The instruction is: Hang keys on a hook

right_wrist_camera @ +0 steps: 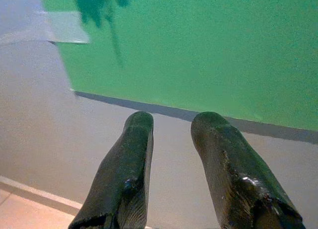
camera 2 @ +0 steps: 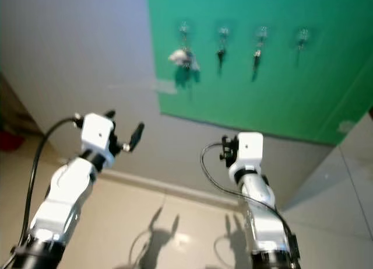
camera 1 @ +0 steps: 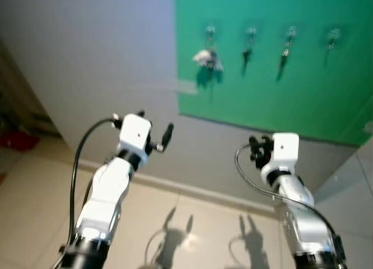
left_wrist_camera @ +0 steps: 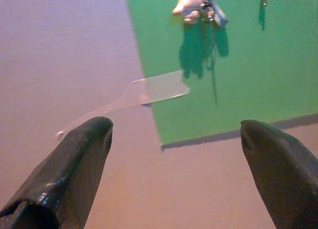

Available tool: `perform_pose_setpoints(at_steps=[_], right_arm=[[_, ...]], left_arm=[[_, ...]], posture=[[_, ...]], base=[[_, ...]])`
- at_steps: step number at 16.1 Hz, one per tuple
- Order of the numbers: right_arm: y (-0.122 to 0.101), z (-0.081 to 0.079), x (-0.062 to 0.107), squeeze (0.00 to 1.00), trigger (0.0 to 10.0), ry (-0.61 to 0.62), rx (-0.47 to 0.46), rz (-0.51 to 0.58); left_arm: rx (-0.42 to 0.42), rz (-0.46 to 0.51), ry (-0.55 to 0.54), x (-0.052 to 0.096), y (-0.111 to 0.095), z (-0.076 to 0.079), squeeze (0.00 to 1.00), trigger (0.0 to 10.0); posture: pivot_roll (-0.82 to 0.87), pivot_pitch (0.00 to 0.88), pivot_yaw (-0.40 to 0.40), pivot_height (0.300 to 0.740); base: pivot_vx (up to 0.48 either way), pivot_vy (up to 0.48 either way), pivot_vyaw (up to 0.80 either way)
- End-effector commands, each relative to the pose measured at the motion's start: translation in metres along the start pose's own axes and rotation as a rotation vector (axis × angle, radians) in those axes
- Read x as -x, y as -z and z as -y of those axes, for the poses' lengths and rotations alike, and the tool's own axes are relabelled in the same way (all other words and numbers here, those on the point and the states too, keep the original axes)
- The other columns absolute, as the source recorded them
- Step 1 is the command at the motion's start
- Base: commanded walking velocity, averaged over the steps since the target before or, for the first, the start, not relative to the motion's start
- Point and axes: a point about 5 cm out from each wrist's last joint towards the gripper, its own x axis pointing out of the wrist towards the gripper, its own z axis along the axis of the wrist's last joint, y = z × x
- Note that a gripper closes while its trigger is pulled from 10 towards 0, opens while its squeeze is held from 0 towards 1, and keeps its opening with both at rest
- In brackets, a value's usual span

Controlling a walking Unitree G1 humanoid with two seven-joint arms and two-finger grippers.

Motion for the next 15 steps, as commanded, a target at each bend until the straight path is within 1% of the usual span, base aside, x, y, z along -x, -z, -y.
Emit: perform_pose_setpoints(at_steps=[1, 5, 8, 11, 15], right_arm=[[-0.005, -0.006, -0.002, 0.00, 10.0, -0.015, -0.010, 0.019], [-0.007, -0.008, -0.003, 0.00, 10.0, -0.028, -0.008, 0.027], [-0.009, -0.007, -0.003, 0.00, 10.0, -0.021, -0.031, 0.027], [-0.010, -0.006, -0.003, 0.00, 10.0, -0.024, -0.039, 0.028], [-0.017, -0.008, -0.005, 0.00, 10.0, -0.034, -0.019, 0.058]], left_arm=[[-0.023, -0.004, -0.018, 0.002, 0.000, -0.007, 0.00, 10.0], [-0.019, -0.002, -0.031, 0.002, 0.001, -0.009, 0.00, 10.0], [0.014, 0.010, -0.070, 0.001, -0.001, -0.010, 0.00, 10.0], [0.023, -0.019, -0.074, 0.003, 0.006, -0.008, 0.00, 10.0], [0.005, -0.008, -0.070, 0.001, 0.004, -0.008, 0.00, 10.0]], posture=[[-0.08, 0.000, 0.010, 0.740], [-0.08, 0.000, 0.007, 0.740], [-0.09, 0.000, 0.003, 0.740], [-0.09, 0.000, 0.002, 0.740], [-0.09, 0.000, 0.001, 0.740]], base=[[0.000, 0.480, 0.00], [0.000, 0.461, 0.00], [0.000, 0.000, 0.00], [0.000, 0.000, -0.71], [0.000, 0.000, -0.80]])
